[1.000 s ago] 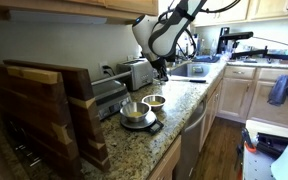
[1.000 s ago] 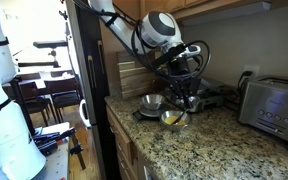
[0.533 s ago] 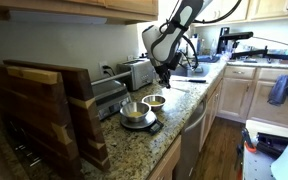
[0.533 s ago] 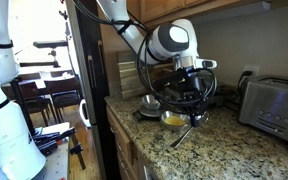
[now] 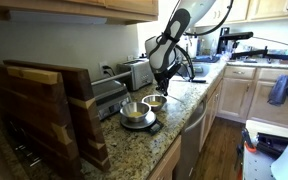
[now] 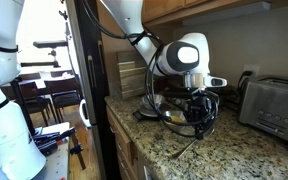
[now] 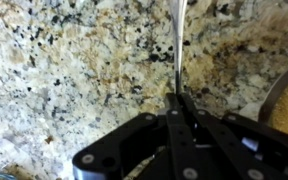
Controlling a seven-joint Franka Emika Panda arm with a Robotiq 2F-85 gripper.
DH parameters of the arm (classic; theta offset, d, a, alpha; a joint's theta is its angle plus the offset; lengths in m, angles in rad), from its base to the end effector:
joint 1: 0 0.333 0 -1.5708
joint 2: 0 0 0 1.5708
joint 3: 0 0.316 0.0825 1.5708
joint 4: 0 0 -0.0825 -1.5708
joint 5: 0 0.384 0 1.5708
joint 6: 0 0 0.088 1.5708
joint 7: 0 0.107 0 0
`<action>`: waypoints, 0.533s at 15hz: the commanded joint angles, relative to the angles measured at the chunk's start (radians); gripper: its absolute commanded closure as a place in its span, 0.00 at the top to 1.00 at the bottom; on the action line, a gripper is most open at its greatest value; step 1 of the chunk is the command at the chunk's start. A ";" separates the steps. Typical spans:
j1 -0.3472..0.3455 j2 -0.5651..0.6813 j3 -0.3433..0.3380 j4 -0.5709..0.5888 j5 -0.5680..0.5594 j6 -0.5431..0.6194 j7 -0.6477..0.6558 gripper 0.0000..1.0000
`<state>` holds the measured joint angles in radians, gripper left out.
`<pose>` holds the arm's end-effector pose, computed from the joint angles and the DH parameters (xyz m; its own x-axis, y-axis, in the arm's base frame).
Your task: Use the spoon to transfer one spoon of contents from the left bowl to the right bowl
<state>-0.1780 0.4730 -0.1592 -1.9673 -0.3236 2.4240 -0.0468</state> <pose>0.5812 -0.2017 0.2318 0.9971 -0.0359 -0.0665 -0.0165 -0.9623 0.2715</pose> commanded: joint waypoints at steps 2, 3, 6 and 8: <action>-0.012 0.045 0.000 0.049 0.057 0.012 -0.037 0.02; -0.009 0.051 -0.002 0.056 0.059 0.008 -0.036 0.02; 0.014 0.042 -0.027 0.048 0.030 -0.012 -0.001 0.32; 0.038 0.019 -0.053 0.023 -0.008 -0.017 0.033 0.44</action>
<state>-0.1747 0.5296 -0.1721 -1.9109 -0.2934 2.4226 -0.0533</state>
